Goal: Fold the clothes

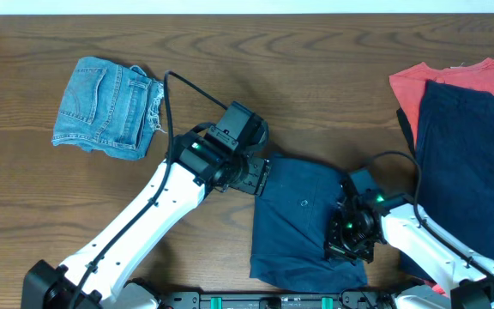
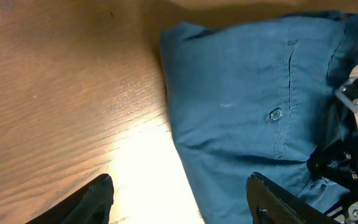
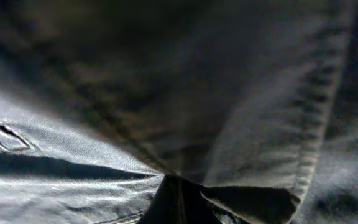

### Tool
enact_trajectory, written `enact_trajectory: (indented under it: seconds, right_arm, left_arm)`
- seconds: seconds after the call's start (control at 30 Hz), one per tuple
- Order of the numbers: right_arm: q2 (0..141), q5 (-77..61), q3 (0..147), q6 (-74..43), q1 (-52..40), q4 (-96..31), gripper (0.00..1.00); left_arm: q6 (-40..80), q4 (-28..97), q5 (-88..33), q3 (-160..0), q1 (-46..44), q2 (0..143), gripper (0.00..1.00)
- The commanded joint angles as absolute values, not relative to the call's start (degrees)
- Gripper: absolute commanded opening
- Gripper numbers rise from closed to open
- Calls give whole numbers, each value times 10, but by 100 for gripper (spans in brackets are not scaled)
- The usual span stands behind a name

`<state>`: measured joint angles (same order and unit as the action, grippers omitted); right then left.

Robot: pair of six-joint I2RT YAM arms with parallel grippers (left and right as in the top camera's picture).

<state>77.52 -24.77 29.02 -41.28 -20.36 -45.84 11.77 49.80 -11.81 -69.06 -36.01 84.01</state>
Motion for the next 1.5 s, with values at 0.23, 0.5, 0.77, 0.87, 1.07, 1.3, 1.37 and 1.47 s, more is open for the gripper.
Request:
enact_trajectory:
  seconds: [0.23, 0.5, 0.77, 0.87, 1.07, 1.3, 1.37, 1.47]
  right_arm:
    - [795, -175, 282, -483, -165, -353, 1]
    - [794, -243, 299, -426, -165, -226, 1]
    - [769, -233, 403, -352, -161, -336, 2]
    - [753, -216, 450, -340, -156, -392, 2]
    - [740, -214, 498, -324, -156, -430, 4]
    - [740, -212, 499, -309, -156, -442, 2]
    - [740, -206, 499, -283, -156, -444, 4]
    - [741, -157, 499, -231, -156, -444, 5]
  left_arm:
    - [114, 507, -133, -695, -358, 847, 70]
    - [114, 527, -232, -686, -360, 847, 70]
    - [199, 525, -232, -609, -360, 857, 27]
    - [249, 460, -243, -553, -360, 858, 27]
    - [374, 282, -324, -437, -359, 859, 27]
    - [380, 293, -295, -413, -325, 860, 25]
    - [370, 302, -262, -413, -306, 860, 25]
    - [334, 287, -185, -413, -278, 860, 25]
